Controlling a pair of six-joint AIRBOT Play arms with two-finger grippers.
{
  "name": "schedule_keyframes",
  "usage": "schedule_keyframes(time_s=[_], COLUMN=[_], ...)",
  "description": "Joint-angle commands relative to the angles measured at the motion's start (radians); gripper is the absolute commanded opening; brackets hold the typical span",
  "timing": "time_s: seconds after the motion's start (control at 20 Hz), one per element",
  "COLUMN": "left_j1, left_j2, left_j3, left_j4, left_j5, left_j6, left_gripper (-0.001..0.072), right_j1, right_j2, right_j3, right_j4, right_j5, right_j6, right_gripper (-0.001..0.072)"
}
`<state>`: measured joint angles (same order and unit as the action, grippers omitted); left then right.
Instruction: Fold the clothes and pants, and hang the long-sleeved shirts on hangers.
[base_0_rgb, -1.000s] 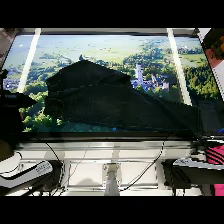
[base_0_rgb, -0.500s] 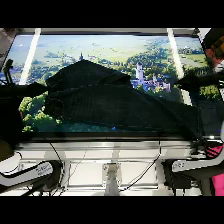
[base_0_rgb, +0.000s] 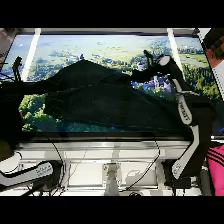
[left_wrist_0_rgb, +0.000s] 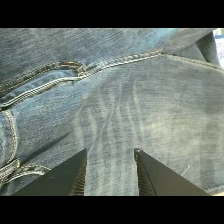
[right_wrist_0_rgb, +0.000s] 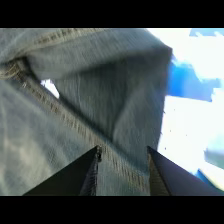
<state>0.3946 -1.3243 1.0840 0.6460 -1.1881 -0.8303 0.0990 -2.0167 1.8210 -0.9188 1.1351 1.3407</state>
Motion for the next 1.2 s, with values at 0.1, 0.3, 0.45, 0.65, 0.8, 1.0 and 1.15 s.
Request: schedule_keyframes(time_s=[0.1, 0.3, 0.45, 0.65, 0.8, 1.0, 1.15], left_j1=[-0.023, -0.035, -0.035, -0.032, -0.033, -0.037, -0.051], left_j2=[-0.008, -0.04, -0.084, -0.158, -0.215, -0.275, -0.296], left_j3=[0.0, 0.0, 0.0, 0.0, 0.0, 0.0, 0.0], left_j4=[-0.003, 0.019, 0.019, 0.019, 0.019, 0.018, 0.006], left_j5=[0.013, 0.21, 0.367, 0.487, 0.539, 0.556, 0.556], left_j6=[-0.003, -0.061, -0.106, -0.106, -0.158, -0.162, -0.162], left_gripper=[0.036, 0.036, 0.0364, 0.0434, 0.0433, 0.0433, 0.0429], right_j1=[0.036, 0.039, 0.038, 0.036, 0.037, 0.037, 0.037], right_j2=[-0.121, -0.133, -0.133, -0.133, -0.133, -0.132, -0.132], right_j3=[0.115, 0.116, 0.116, 0.116, 0.116, 0.116, 0.116], right_j4=[-0.056, -0.069, -0.079, -0.089, -0.09, -0.07, -0.04], right_j5=[0.014, 0.035, 0.036, 0.067, 0.077, 0.08, 0.085], right_j6=[0.032, 0.031, 0.031, 0.032, 0.032, 0.032, 0.031], right_gripper=[0.0353, 0.0352, 0.0351, 0.0383, 0.0512, 0.051, 0.0505])
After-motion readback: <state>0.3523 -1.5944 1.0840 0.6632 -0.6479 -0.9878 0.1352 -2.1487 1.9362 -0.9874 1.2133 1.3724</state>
